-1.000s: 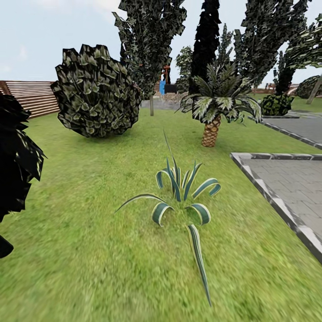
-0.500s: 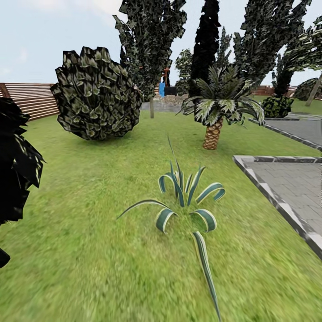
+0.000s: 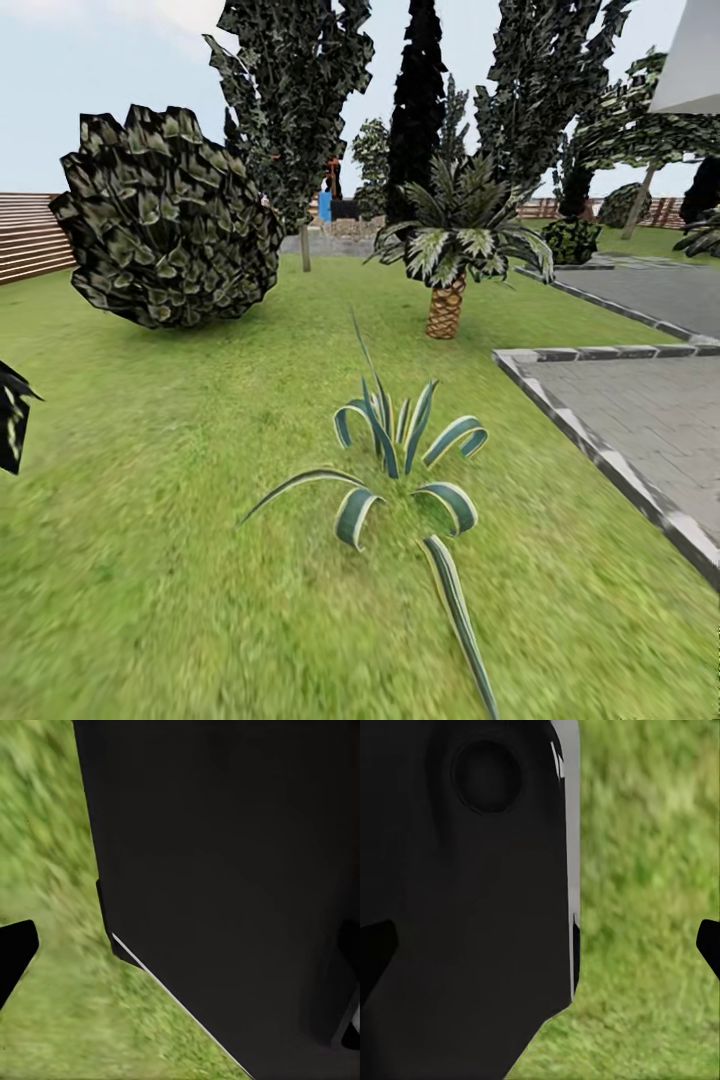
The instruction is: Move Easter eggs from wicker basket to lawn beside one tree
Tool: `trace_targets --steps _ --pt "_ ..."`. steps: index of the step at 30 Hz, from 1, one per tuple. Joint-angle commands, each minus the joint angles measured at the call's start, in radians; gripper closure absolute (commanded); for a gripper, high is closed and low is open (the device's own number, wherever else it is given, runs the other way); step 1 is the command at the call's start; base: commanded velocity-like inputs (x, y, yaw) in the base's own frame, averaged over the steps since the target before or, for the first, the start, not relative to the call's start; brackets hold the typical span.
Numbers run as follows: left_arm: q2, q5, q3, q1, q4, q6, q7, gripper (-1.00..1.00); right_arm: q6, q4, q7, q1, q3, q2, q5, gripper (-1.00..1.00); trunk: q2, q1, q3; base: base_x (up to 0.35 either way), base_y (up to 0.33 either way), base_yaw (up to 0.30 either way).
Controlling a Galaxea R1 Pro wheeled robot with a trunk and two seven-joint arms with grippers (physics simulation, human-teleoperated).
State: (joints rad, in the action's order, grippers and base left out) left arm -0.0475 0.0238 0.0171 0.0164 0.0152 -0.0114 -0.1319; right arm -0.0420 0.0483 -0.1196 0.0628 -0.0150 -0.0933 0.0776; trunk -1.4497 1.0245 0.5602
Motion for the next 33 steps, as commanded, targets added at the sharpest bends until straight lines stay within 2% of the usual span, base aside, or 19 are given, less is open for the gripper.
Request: trace_targets --steps 1,33 --pt "0.0 0.002 0.001 0.0 0.002 -0.001 -0.003 -1.0 -0.004 0.004 -0.005 0.002 -0.002 0.0 0.008 -1.0 0.0 0.001 0.0 0.186 0.146 -0.254" --pt "-0.002 0.001 0.0 0.0 0.002 0.004 -0.003 -1.0 -0.001 0.004 -0.005 0.002 0.0 0.0 0.013 -1.0 0.0 0.001 -0.031 0.011 0.009 -0.26"
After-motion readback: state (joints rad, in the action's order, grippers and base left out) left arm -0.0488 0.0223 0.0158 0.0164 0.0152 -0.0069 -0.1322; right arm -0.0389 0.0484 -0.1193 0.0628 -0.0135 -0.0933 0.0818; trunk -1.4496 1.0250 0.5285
